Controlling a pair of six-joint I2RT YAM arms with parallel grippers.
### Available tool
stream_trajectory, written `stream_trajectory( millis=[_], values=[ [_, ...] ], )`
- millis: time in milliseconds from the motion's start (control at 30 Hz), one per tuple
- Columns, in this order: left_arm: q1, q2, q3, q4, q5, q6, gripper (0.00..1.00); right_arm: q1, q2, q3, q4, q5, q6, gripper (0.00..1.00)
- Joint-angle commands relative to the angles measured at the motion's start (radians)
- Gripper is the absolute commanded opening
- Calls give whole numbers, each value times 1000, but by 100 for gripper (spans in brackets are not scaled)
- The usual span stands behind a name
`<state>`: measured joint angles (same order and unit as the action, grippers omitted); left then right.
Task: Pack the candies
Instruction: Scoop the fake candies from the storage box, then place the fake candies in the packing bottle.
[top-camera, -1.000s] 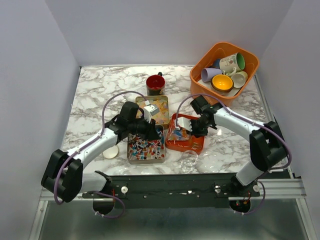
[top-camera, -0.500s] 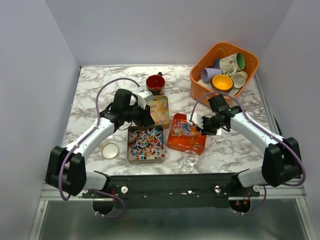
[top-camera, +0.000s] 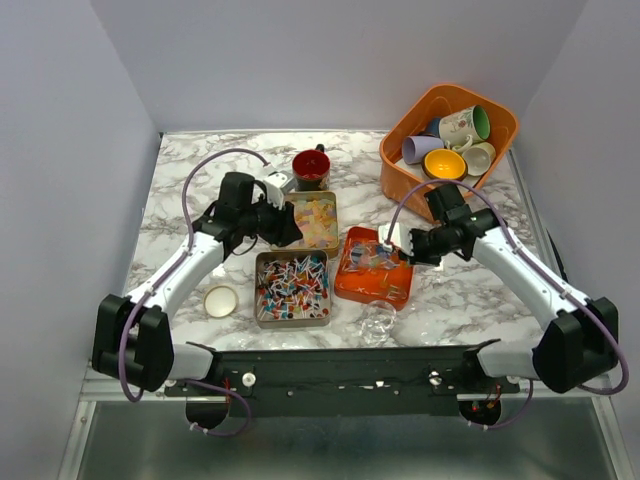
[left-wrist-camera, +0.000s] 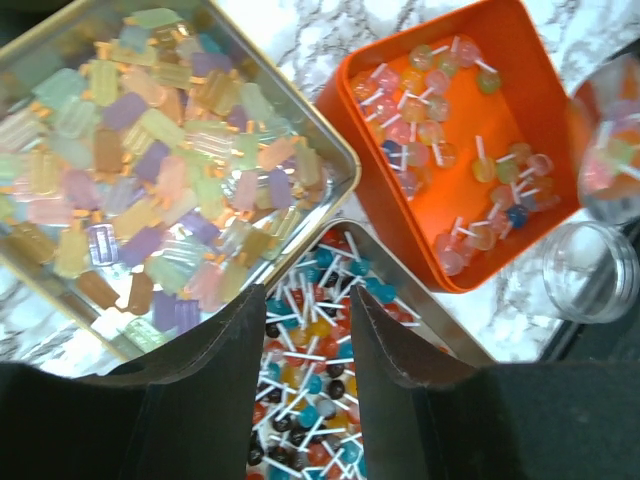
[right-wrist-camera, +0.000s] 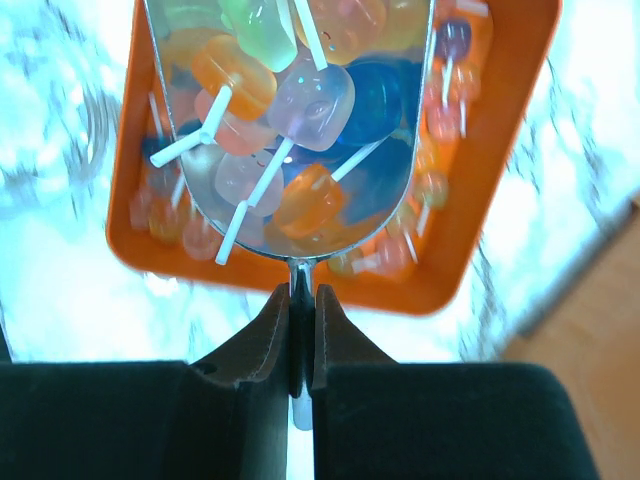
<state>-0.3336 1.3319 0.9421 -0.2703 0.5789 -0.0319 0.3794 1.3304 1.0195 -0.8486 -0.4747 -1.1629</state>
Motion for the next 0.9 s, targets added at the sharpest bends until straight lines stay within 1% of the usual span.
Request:
stream_trajectory(
  millis=[0,33,67,100,200,333,467,533,700,767,867],
  values=[
    [10,-63,-41,36,-125,26,53,12,-69,62,-185,238,-110,1],
    [11,-72,-55,46,-169,26,55,19,-79,79,-228,266,-119,1],
    [22,-94,-68,51,-180,26,56,30,-94,89,-250,289,-127,1],
    [28,-105,-78,54,-185,58,56,39,-105,96,-271,332,-147,1],
    [60,-134,-123,62,-211,66,56,91,-145,102,-346,410,-167,1],
    [111,-189,-201,121,-195,35,56,168,-188,74,-431,499,-169,1],
    [159,-246,-239,140,-186,6,56,242,-214,39,-466,557,-159,1],
    [179,-261,-253,141,-197,-3,56,263,-214,25,-478,594,-152,1],
    [186,-292,-275,148,-198,4,56,335,-183,31,-491,677,-113,1],
    [189,-307,-292,167,-198,3,56,361,-156,56,-504,706,-92,1],
    [199,-321,-312,187,-197,-2,56,435,-117,109,-553,725,-31,1]
  ],
)
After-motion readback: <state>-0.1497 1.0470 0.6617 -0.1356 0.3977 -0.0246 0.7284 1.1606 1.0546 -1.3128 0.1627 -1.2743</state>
